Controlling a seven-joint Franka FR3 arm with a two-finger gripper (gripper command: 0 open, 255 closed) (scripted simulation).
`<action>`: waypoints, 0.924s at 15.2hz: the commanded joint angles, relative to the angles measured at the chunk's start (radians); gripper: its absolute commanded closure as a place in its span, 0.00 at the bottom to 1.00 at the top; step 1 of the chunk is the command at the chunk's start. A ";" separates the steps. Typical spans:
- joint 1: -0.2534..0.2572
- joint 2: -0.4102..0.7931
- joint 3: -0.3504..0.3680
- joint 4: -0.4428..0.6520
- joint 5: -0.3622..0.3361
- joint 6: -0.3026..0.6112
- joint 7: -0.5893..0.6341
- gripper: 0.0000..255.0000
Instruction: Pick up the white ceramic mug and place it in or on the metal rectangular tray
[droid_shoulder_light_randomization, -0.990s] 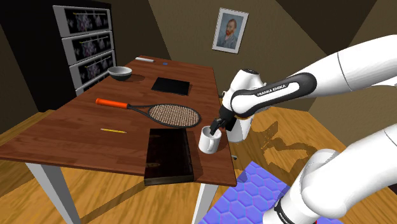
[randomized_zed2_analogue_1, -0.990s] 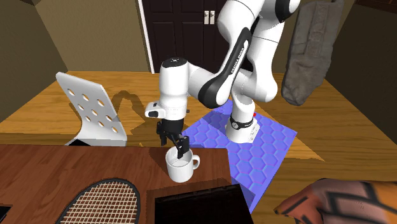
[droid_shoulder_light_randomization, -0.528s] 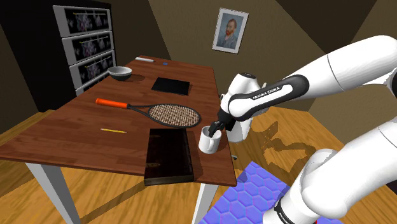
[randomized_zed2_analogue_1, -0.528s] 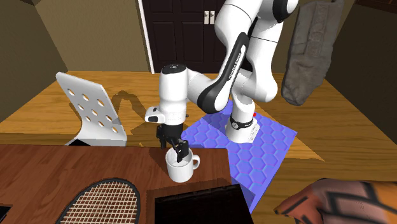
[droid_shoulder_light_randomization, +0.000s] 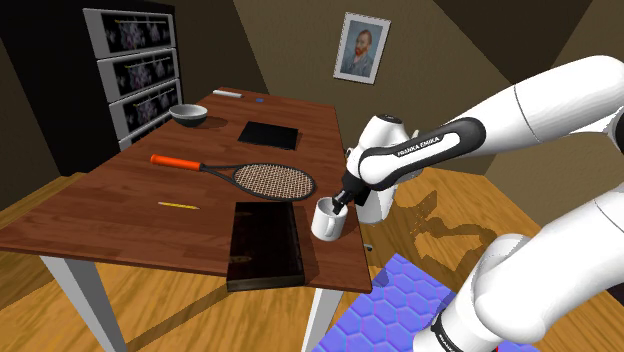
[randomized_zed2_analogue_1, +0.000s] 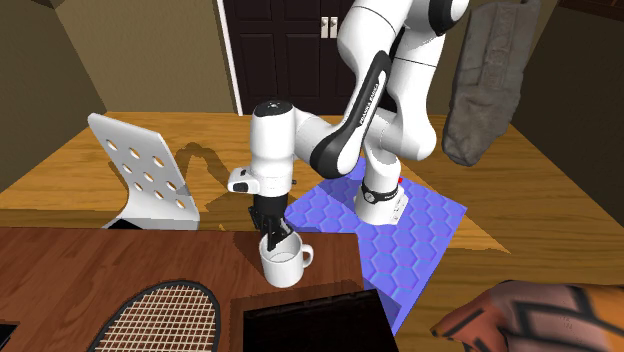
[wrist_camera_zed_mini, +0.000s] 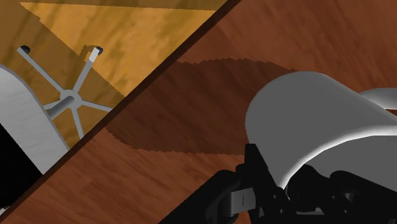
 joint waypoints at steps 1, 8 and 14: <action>0.000 0.000 0.000 0.000 0.000 0.000 0.000 1.00; -0.004 -0.033 0.005 0.017 -0.008 -0.050 0.008 1.00; -0.010 -0.092 0.012 0.057 -0.018 -0.148 0.019 1.00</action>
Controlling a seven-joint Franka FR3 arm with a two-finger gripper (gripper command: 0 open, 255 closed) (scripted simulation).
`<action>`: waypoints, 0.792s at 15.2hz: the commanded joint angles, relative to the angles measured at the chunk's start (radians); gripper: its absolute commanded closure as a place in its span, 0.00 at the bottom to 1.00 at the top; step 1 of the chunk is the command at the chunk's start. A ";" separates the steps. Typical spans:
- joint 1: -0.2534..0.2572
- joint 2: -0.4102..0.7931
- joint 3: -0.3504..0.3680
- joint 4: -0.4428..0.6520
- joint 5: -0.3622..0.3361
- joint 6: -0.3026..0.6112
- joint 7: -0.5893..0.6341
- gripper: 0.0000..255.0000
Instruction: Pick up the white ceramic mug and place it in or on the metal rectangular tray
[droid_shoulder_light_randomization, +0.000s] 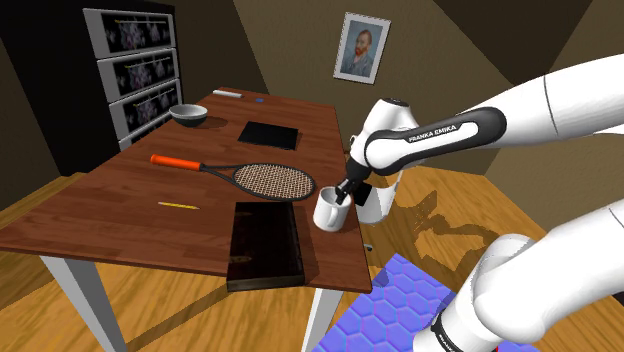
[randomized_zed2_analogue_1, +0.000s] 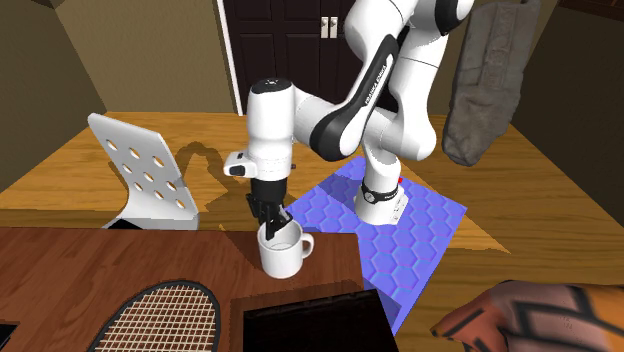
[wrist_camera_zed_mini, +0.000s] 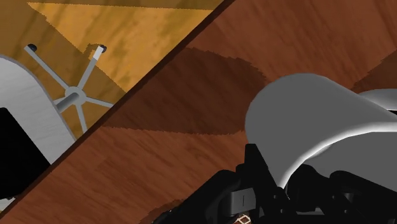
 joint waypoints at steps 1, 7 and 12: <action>-0.001 -0.015 0.002 0.017 -0.002 -0.032 0.003 1.00; -0.004 -0.059 0.009 0.067 -0.007 -0.126 0.011 1.00; -0.006 -0.088 0.014 0.114 -0.010 -0.202 0.017 1.00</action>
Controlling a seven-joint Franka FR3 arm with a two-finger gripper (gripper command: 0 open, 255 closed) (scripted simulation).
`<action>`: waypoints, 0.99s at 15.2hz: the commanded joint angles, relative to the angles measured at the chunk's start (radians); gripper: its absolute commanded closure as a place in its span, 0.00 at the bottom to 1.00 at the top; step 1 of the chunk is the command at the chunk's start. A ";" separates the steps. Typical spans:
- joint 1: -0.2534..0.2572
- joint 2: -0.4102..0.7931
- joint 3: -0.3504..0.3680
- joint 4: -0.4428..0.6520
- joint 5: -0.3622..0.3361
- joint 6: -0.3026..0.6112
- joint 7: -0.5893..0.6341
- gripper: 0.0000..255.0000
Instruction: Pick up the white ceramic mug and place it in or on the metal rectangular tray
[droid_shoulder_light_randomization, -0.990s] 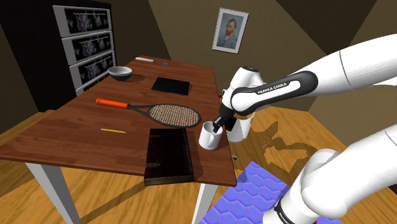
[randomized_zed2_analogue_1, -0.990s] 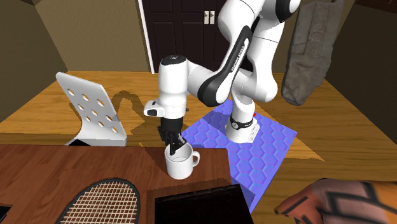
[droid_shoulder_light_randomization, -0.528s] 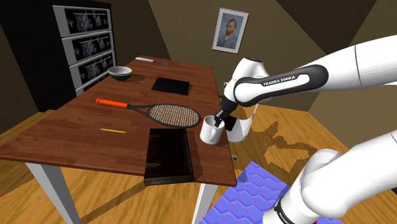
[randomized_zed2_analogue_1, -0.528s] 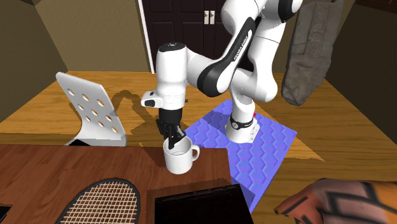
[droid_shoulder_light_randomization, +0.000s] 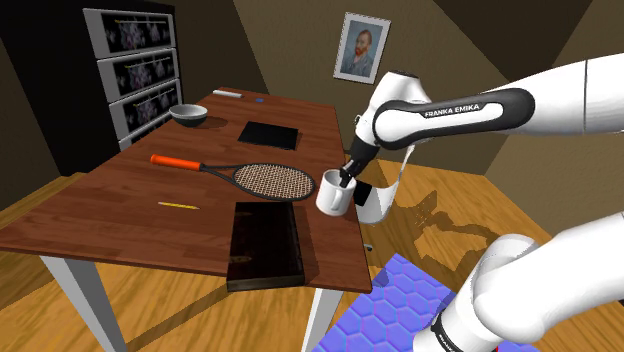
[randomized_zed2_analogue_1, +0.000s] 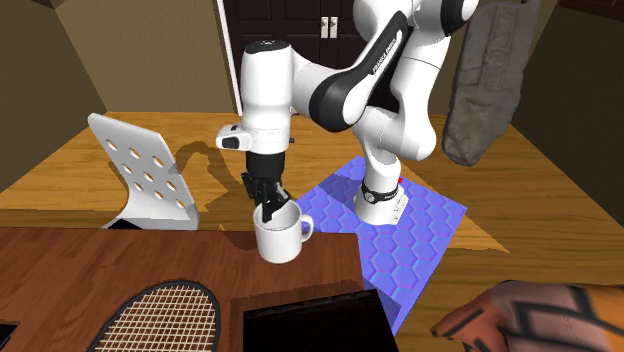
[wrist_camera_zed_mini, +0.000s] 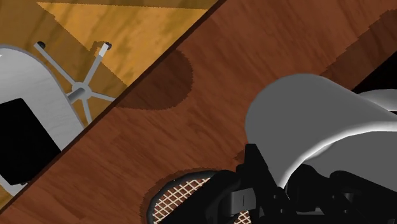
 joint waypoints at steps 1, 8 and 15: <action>-0.001 -0.010 0.001 0.019 -0.001 -0.029 0.001 1.00; 0.058 0.058 0.114 0.107 0.028 -0.046 0.149 1.00; 0.111 0.183 0.233 0.249 0.033 -0.061 0.317 1.00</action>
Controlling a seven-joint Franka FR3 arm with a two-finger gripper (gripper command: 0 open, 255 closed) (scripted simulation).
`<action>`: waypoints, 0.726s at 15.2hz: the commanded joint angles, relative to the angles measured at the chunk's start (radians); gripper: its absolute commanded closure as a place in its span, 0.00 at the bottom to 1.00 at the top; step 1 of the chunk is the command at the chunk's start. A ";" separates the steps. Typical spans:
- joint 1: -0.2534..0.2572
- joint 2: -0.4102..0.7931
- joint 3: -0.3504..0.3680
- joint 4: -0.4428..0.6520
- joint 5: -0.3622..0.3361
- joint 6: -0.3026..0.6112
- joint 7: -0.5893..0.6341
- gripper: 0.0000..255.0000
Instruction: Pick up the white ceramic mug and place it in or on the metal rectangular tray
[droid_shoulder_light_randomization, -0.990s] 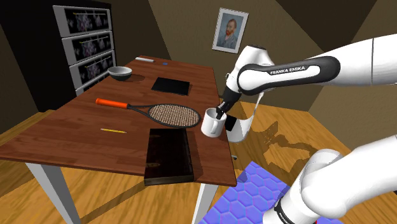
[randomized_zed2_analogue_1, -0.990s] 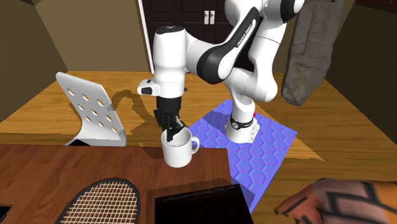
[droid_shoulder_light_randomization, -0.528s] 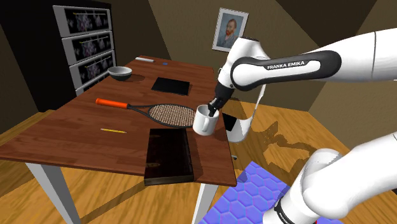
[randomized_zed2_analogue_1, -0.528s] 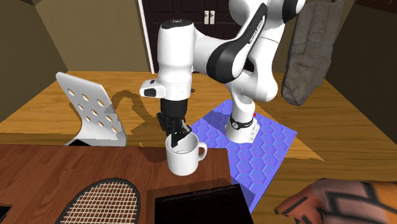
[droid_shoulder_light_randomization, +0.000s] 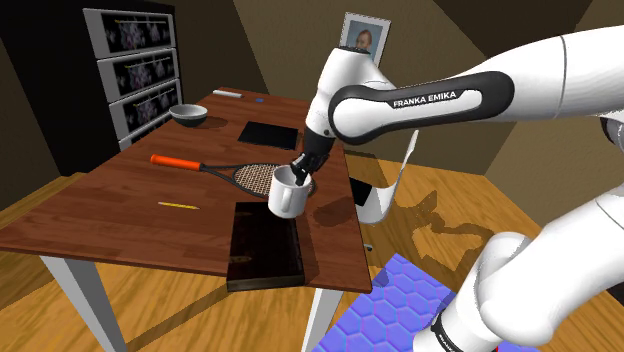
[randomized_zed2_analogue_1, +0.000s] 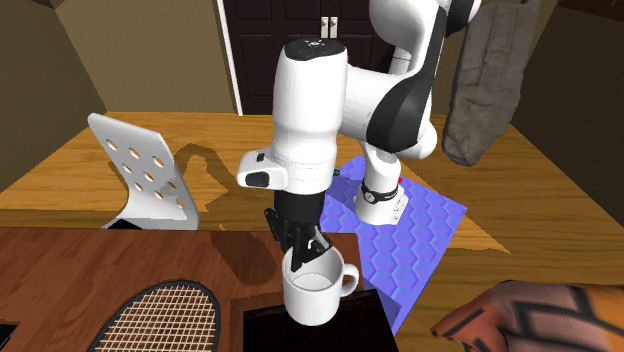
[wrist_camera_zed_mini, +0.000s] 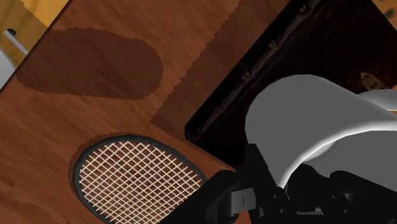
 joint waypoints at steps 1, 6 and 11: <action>0.013 0.046 0.031 0.050 -0.004 -0.003 0.047 1.00; 0.027 0.102 0.065 0.088 -0.014 0.015 0.101 1.00; 0.026 0.124 0.068 0.042 -0.017 0.083 0.105 1.00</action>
